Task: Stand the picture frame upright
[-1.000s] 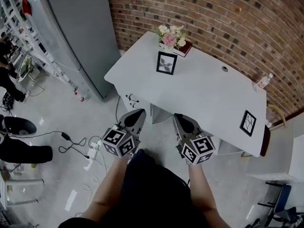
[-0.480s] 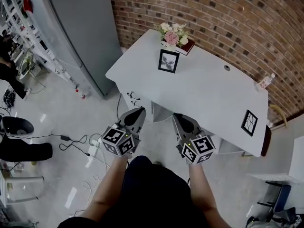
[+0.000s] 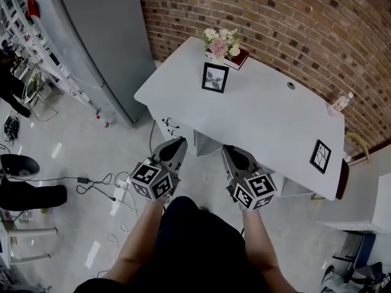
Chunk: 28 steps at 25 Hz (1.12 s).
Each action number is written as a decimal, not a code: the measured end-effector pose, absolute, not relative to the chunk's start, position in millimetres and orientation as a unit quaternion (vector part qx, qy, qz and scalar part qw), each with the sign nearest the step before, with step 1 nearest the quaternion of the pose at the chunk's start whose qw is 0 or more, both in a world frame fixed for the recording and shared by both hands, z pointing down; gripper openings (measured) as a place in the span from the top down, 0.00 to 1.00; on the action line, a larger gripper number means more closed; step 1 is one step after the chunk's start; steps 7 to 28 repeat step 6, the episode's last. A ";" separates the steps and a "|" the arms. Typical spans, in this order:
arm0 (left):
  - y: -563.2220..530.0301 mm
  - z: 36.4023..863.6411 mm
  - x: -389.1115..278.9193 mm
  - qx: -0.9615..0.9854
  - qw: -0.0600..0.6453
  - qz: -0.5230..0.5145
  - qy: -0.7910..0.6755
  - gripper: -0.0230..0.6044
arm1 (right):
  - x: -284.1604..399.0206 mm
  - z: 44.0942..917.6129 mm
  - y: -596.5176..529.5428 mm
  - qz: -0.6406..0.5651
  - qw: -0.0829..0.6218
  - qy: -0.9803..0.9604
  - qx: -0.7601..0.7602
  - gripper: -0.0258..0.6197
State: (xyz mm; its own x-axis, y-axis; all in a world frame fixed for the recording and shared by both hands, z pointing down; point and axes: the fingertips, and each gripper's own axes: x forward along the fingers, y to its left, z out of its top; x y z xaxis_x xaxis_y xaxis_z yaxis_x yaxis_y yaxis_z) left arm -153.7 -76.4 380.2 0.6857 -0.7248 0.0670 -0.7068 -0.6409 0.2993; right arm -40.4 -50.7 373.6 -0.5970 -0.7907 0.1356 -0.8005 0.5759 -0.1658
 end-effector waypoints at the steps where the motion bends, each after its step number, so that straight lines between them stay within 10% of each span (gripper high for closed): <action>1: -76.8 379.8 -152.6 0.906 0.152 -0.029 -0.395 0.96 | -39.4 373.4 -50.9 0.105 0.023 -0.887 0.449 0.96; 28: -77.9 380.3 -147.9 0.907 0.153 -0.027 -0.391 0.96 | -35.3 372.4 -51.6 0.107 0.020 -0.886 0.451 0.96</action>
